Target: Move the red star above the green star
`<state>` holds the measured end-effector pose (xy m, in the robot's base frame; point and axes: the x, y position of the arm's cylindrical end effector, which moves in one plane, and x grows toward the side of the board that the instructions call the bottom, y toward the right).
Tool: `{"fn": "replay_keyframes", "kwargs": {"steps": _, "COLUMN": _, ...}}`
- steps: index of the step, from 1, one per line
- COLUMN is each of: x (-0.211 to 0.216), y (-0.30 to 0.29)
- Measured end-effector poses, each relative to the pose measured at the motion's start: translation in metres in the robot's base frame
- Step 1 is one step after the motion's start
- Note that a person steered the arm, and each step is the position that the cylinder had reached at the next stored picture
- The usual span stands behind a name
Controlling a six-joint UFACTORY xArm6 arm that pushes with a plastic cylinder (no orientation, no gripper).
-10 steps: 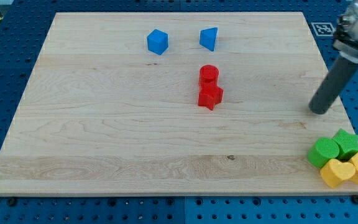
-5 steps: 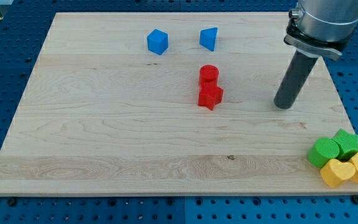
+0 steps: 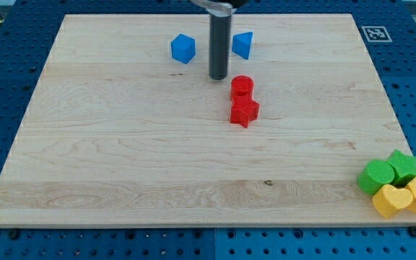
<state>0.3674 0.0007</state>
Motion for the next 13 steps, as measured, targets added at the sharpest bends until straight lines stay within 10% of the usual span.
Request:
{"fn": "replay_keyframes", "kwargs": {"steps": 3, "x": 0.098, "y": 0.006}}
{"fn": "replay_keyframes", "kwargs": {"steps": 9, "x": 0.117, "y": 0.132}}
{"fn": "replay_keyframes", "kwargs": {"steps": 13, "x": 0.047, "y": 0.2}}
